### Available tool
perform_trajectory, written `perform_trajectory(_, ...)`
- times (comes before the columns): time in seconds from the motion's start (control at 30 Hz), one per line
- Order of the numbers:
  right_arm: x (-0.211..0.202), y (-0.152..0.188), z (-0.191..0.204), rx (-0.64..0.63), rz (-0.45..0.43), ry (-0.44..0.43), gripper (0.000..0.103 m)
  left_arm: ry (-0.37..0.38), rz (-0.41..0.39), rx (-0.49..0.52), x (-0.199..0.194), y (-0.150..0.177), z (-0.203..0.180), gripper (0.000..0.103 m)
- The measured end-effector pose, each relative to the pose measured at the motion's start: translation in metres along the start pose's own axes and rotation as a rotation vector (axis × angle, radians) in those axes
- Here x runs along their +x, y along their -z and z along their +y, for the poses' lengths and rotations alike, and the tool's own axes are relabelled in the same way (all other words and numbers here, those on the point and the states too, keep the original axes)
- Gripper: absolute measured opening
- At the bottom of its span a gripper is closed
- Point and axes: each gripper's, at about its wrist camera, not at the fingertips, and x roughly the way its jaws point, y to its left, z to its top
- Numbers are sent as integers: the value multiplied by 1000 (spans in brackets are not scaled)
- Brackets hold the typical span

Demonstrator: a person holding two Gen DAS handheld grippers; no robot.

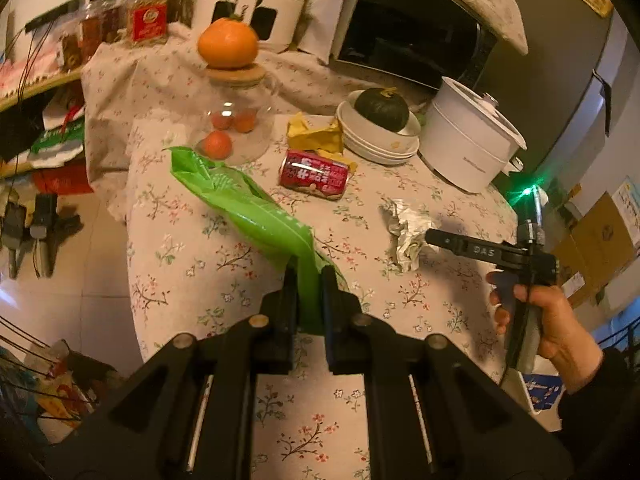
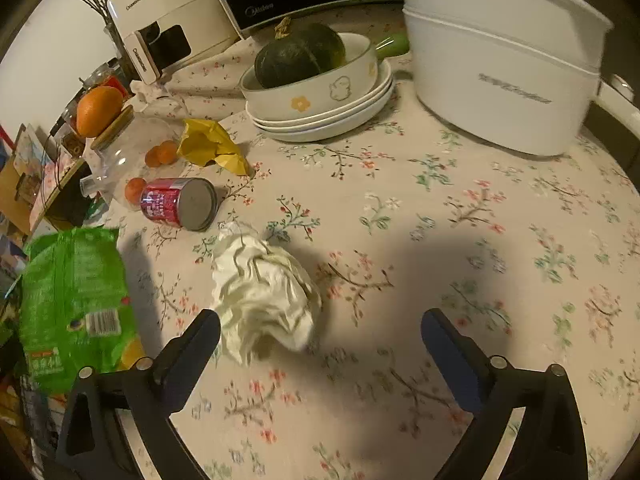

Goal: Collect trash
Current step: 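Lift the green snack bag with the left tool while the right tool grasps the crumpled white paper, then carry the snack bag and crumpled paper over the white bin with both tools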

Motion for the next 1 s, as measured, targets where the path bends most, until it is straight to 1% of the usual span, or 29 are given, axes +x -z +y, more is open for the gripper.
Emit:
perform_trajectory(0.07,9,-3,4,10,5,-13,97,5,-1,-14,1,0,2,12)
perform_trajectory(0.17,20,-4,12,8,13,-20,89,11,-2,-21,2,-1,2,12)
perform_trajectory(0.23,26,-5,18,-1,16,-20,74,14,0,-20,3,-1,1,12)
perform_trajectory(0.27,27,-5,20,-2,19,-21,69,15,2,-18,3,-1,1,12)
perform_trajectory(0.3,29,-5,23,-5,24,-31,57,15,3,-16,4,-1,0,12)
perform_trajectory(0.33,29,-5,24,-9,25,-31,49,15,5,-15,5,-1,0,12)
perform_trajectory(0.37,29,-4,26,-17,24,-26,47,17,6,-15,5,-1,-1,12)
perform_trajectory(0.43,26,-3,27,-27,20,-34,35,29,4,-20,5,-1,-2,12)
perform_trajectory(0.53,18,-2,23,-25,7,-45,31,44,0,-22,4,-1,-3,12)
perform_trajectory(0.67,1,2,14,-22,-1,-45,30,76,-14,-23,1,-3,-10,12)
perform_trajectory(0.8,-25,8,2,-42,-21,-32,30,107,-25,-20,-1,-4,-19,12)
perform_trajectory(1.0,-69,24,-28,-40,-42,-9,30,163,-37,0,-4,-5,-40,12)
